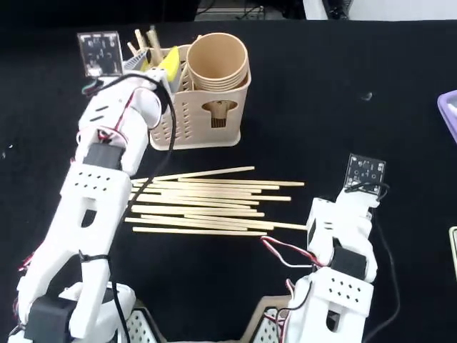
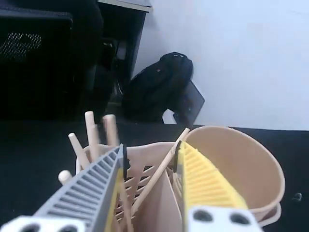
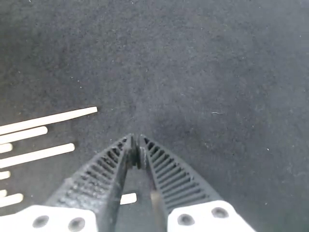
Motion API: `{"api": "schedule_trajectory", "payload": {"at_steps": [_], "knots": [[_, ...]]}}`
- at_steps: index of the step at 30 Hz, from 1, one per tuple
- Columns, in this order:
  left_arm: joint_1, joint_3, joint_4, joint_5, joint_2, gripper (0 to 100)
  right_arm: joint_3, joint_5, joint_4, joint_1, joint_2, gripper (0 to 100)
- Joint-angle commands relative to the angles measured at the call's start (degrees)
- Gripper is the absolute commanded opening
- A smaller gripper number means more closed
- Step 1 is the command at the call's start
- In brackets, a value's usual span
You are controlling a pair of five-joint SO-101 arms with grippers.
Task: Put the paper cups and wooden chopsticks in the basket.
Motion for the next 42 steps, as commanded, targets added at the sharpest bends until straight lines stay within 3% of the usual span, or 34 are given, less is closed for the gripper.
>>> {"api": "schedule_trajectory", "payload": {"at_steps": [1,7,11,14,17,20,26,31,38,42], "knots": [[-0.48,-8.31,5.63,0.35,-1.58,19,-0.31,0.09,-1.32,-0.79,-0.84,1.5],[-3.21,-12.26,20.13,0.35,-13.01,19,-0.31,0.09,-1.32,-0.79,-0.84,1.5],[-9.36,-10.86,35.08,-0.09,-21.63,19,-0.40,0.18,-0.97,-0.79,-0.84,1.5],[-15.34,-5.67,42.81,-4.48,-23.38,19,-1.36,0.18,-0.62,-0.79,-0.84,2.2],[-21.85,2.42,46.59,-10.02,-23.21,19,-5.76,0.18,2.46,-0.88,-0.84,9.5],[-26.33,13.05,46.42,-15.21,-23.21,19,-11.12,2.37,8.97,-4.40,-0.84,14.2],[-29.58,31.69,38.77,-18.29,-23.30,19,-23.78,17.49,22.42,-16.35,-0.13,13.5],[-29.58,38.29,33.32,-18.20,-23.30,19,-29.58,19.08,31.38,-26.99,2.07,13.7],[-29.67,41.19,33.05,-18.20,-23.47,19,-29.76,19.34,28.31,-41.85,20.53,13.7],[-29.76,41.27,33.05,-18.20,-23.56,19,-29.49,25.05,26.11,-48.62,30.64,13.7]]}}
